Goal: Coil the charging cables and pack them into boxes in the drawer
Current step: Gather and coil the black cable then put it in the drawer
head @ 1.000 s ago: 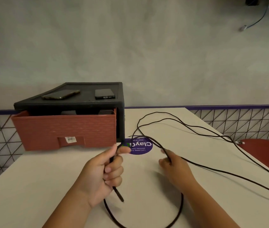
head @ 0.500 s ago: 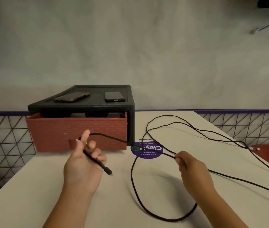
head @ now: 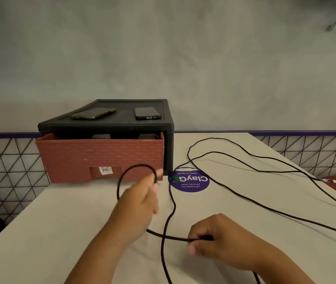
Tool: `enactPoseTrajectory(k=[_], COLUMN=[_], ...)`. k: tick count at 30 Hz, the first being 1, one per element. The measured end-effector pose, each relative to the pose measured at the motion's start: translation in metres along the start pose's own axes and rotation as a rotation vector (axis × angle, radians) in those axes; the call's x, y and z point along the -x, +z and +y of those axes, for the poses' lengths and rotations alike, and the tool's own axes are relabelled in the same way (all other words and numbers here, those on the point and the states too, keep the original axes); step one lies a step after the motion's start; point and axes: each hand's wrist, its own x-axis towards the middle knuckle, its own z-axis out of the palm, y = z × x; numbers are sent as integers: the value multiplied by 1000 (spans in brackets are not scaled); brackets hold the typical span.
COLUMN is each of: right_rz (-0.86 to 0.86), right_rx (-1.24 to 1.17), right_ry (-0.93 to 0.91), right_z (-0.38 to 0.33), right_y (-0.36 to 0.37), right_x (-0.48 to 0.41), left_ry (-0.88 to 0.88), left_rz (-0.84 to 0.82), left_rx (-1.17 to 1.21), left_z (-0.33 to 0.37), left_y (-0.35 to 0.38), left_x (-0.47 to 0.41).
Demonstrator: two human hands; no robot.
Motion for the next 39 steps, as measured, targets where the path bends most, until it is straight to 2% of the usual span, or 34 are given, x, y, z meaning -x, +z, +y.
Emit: enactPoseTrajectory(k=[3, 6, 9, 12, 19, 24, 27, 28, 30, 32, 36, 39], right_rz=[192, 459, 669, 851, 1072, 1112, 1193, 1227, 1239, 1159, 862, 630], right_rx=[-100, 70, 395, 556, 856, 833, 704, 647, 527, 367, 13, -116], right_ry=[29, 36, 30, 64, 327, 354, 327, 300, 229, 153, -31, -46], right_z=[2, 12, 29, 50, 65, 60, 60, 57, 46, 38, 22, 20], right_y=[-10, -22, -35, -47, -56, -47, -42, -40, -35, -27, -7, 6], right_x=[8, 11, 14, 19, 14, 2, -3, -5, -8, -12, -19, -23], left_ry=[-27, -65, -93, -126, -203, -236, -133, -103, -84, -48, -5, -27], left_rz=[-207, -294, -369, -421, -578, -673, -871, -884, -754, -634, -500, -466], left_rx=[-335, -346, -93, 138, 672, 1054, 1361, 1447, 1498, 1515, 1630, 1698], left_z=[1, 9, 22, 27, 34, 22, 16, 17, 18, 16, 11, 5], left_y=[10, 16, 16, 11, 1, 0, 3, 4, 3, 1, -8, -14], left_x=[8, 12, 12, 12, 13, 11, 6, 5, 7, 7, 5, 4])
